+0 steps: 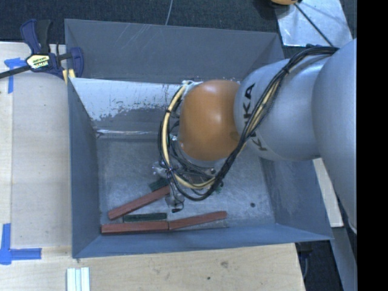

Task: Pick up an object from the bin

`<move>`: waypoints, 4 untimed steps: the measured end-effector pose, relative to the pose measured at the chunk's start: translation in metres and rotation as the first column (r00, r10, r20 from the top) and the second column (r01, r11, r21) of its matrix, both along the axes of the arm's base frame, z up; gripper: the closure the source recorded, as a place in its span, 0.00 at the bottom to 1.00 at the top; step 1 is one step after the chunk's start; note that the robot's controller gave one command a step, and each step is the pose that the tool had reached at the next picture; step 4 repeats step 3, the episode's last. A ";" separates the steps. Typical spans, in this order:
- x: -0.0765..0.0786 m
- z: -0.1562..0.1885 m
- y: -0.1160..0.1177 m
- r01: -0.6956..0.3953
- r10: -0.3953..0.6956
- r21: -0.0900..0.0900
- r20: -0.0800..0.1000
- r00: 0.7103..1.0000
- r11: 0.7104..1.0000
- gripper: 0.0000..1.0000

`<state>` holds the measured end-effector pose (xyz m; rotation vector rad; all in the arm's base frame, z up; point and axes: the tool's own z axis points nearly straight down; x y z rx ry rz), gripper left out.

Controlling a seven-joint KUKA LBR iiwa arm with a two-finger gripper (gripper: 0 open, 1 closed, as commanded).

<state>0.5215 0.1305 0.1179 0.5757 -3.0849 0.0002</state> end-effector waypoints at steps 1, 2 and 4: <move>0.000 0.022 0.000 0.000 0.000 0.000 0.001 1.000 1.000 1.00; 0.001 0.042 0.000 0.000 0.000 0.001 0.005 1.000 1.000 1.00; 0.002 0.056 0.000 0.001 -0.001 0.002 0.009 1.000 1.000 1.00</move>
Offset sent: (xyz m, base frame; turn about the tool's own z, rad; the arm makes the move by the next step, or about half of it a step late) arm -0.0001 0.0002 0.0353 0.0000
